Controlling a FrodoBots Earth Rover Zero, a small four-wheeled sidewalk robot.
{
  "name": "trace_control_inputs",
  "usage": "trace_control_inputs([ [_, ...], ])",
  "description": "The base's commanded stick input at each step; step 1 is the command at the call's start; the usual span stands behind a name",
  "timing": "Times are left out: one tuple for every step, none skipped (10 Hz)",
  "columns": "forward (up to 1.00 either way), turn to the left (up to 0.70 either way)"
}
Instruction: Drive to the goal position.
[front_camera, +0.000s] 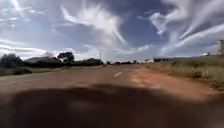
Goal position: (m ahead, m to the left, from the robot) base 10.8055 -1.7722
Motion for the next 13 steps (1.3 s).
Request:
trace_control_inputs([
  [1.00, -0.32],
  [1.00, -0.32],
  [1.00, -0.18],
  [1.00, -0.01],
  [1.00, 0.00],
  [1.00, 0.00],
  [1.00, 0.00],
  [1.00, 0.00],
  [1.00, 0.00],
  [1.00, 0.00],
  [1.00, -0.29],
  [1.00, -0.35],
  [1.00, -0.39],
])
